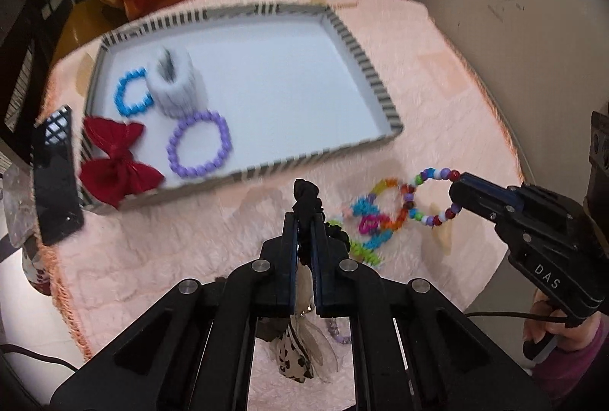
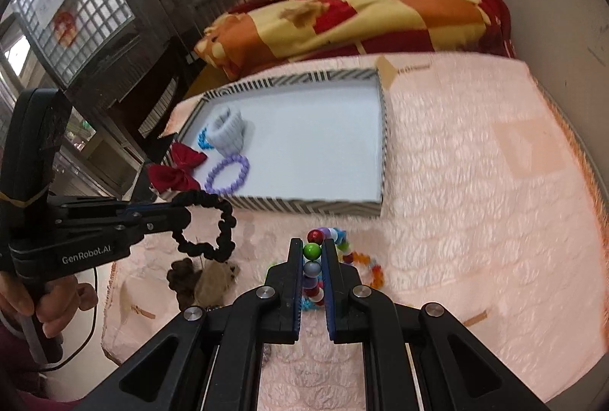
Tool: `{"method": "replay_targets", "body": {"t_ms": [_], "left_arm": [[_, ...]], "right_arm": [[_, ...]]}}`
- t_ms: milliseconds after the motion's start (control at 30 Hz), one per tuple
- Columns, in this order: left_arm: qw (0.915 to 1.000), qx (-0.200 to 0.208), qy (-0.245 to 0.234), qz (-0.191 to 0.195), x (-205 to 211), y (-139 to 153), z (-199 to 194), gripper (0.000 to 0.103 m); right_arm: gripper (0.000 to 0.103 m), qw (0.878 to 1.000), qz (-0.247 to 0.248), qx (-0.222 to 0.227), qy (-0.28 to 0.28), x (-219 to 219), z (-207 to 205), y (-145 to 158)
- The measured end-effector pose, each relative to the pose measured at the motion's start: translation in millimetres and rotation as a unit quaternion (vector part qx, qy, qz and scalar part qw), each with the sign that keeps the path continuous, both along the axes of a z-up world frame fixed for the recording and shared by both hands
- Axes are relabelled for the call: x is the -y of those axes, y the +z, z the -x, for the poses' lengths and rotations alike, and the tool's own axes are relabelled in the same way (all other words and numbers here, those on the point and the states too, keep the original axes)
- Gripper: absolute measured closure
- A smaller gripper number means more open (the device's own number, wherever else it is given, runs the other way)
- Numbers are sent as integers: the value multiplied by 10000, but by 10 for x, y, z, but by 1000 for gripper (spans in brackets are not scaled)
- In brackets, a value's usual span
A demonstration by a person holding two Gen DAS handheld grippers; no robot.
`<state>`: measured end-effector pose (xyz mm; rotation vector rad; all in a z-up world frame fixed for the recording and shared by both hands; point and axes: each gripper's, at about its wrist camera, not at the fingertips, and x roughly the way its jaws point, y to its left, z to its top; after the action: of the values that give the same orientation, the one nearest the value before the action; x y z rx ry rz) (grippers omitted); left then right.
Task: Organize jewelry
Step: 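Carry the black scrunchie and bead bracelet into the tray and open both tools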
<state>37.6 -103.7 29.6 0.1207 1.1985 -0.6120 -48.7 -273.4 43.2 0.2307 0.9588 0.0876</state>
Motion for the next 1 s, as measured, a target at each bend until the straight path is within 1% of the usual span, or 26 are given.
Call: {"method": "replay_targets", "body": {"t_ms": [100, 200, 400, 633, 867, 1000], "left_arm": [[9998, 144, 93, 40, -51, 142, -43, 98], [9996, 232, 184, 36, -59, 214, -106, 98], [9988, 361, 316, -22, -43, 275, -251, 98], [9981, 378, 442, -199, -14, 182, -489, 98], [9981, 231, 485, -300, 38, 27, -751, 98], [9982, 159, 492, -313, 68, -26, -908, 98]], "right_arm": [[94, 9999, 86, 75, 51, -6, -63, 96], [94, 9998, 140, 116, 109, 0, -141, 166], [94, 9991, 256, 172, 280, -60, -382, 256], [94, 9989, 311, 103, 342, -51, -787, 212], [94, 9987, 281, -105, 407, -55, -1249, 83], [94, 9987, 166, -203, 441, -74, -1477, 3]]}}
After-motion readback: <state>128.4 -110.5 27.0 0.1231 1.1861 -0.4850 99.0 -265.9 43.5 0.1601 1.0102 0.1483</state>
